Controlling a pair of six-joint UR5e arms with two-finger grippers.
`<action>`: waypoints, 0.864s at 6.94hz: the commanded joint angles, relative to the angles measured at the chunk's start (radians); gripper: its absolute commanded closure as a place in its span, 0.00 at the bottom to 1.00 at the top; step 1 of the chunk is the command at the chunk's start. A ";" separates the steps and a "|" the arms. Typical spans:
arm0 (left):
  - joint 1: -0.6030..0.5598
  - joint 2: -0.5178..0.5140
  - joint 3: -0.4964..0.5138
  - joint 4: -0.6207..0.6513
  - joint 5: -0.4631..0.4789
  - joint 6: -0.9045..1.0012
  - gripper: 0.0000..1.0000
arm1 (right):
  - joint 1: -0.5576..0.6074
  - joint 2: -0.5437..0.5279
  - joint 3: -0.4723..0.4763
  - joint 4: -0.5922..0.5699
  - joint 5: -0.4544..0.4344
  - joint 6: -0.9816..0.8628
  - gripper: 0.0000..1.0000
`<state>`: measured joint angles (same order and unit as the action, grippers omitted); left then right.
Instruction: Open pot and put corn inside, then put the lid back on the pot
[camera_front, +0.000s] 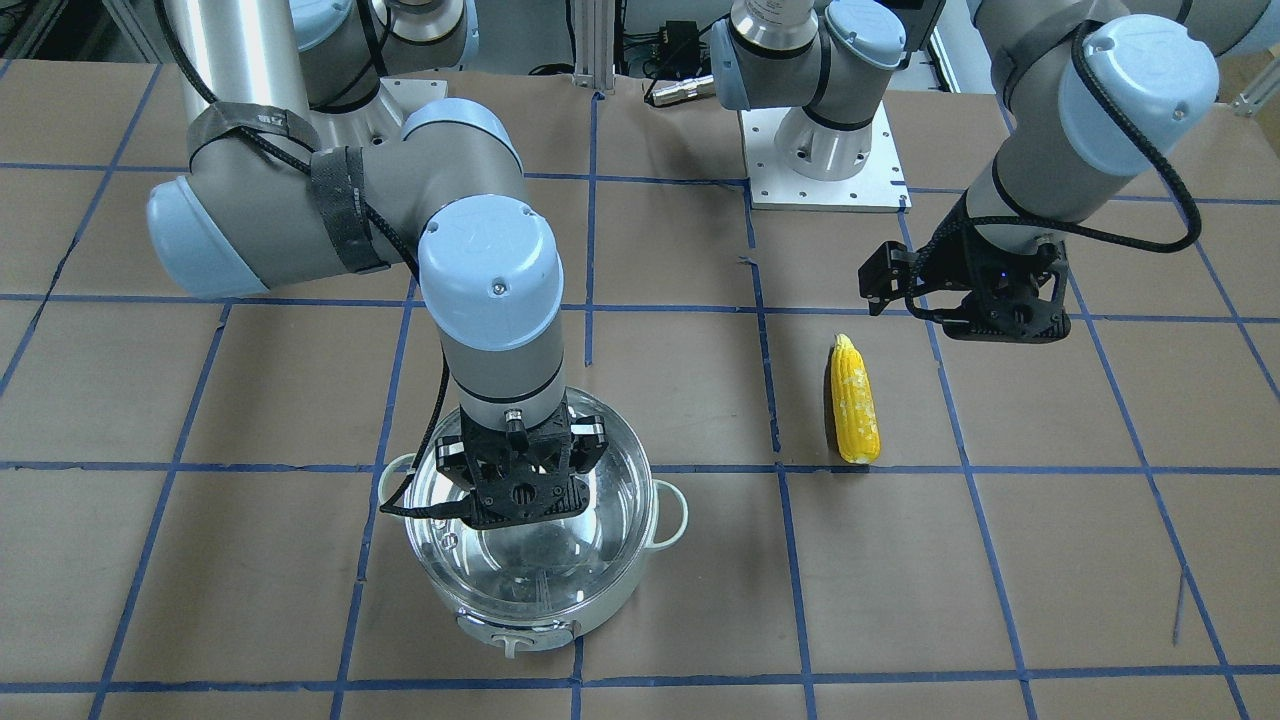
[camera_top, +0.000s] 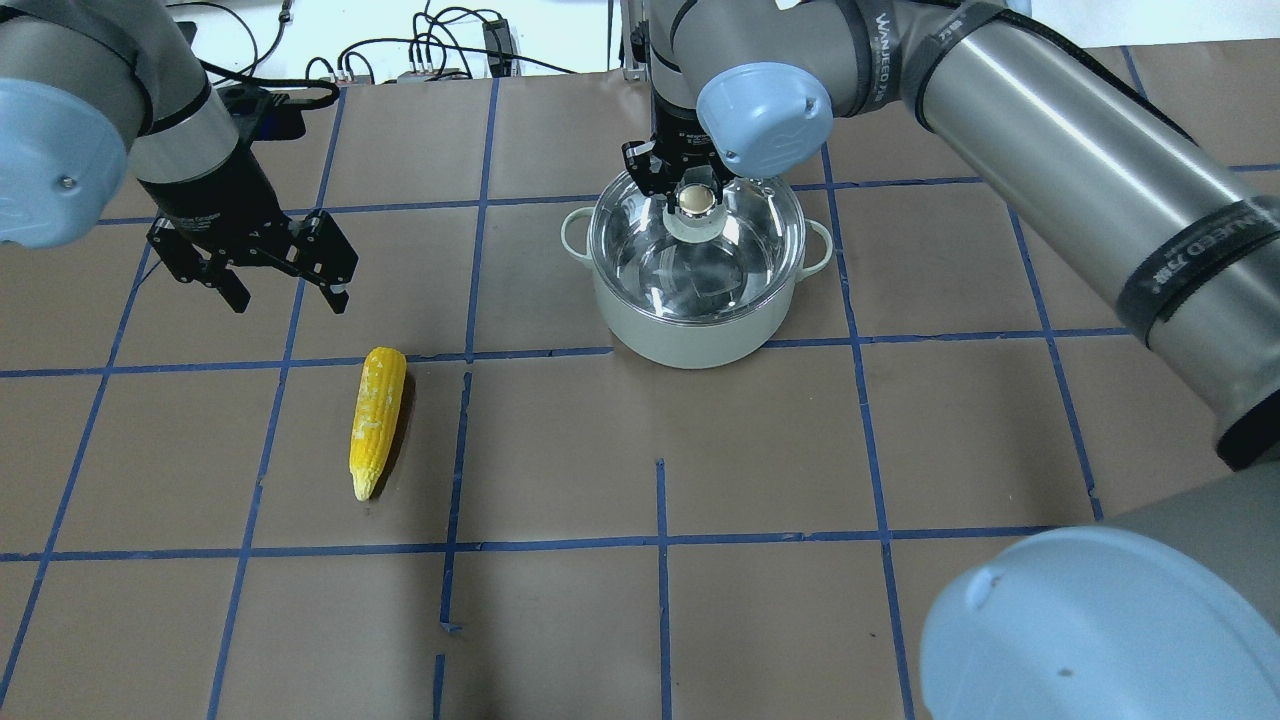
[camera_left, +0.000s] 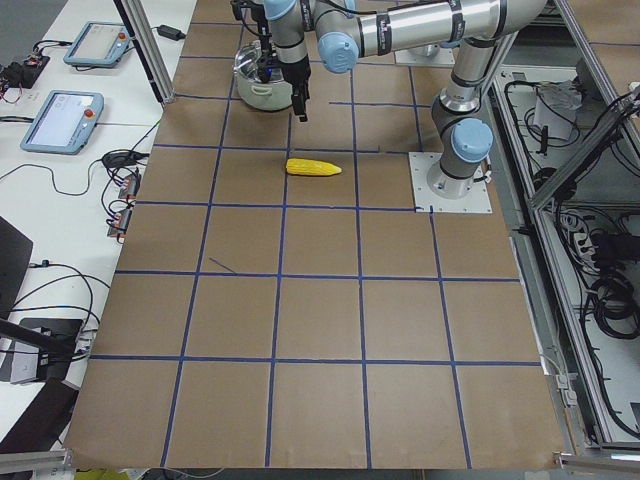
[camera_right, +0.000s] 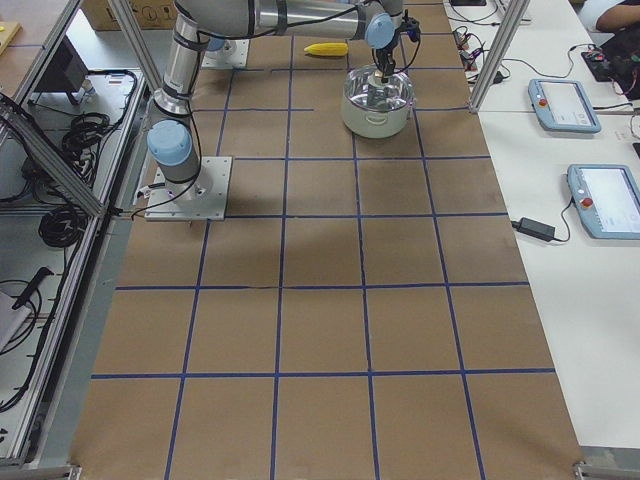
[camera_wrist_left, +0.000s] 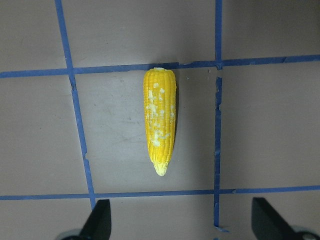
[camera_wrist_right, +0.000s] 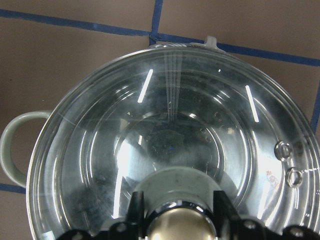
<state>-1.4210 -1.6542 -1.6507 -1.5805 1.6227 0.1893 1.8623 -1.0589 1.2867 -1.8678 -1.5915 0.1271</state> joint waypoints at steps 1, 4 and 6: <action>0.019 -0.033 -0.053 0.092 -0.001 0.028 0.00 | -0.006 -0.004 -0.021 0.008 0.001 -0.007 0.90; 0.019 -0.061 -0.177 0.253 0.002 0.111 0.00 | -0.026 -0.051 -0.088 0.125 -0.007 -0.073 0.90; 0.019 -0.088 -0.338 0.515 -0.001 0.124 0.00 | -0.130 -0.119 -0.208 0.323 -0.042 -0.153 0.90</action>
<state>-1.4033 -1.7231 -1.8907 -1.2485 1.6222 0.2962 1.8009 -1.1386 1.1532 -1.6657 -1.6222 0.0232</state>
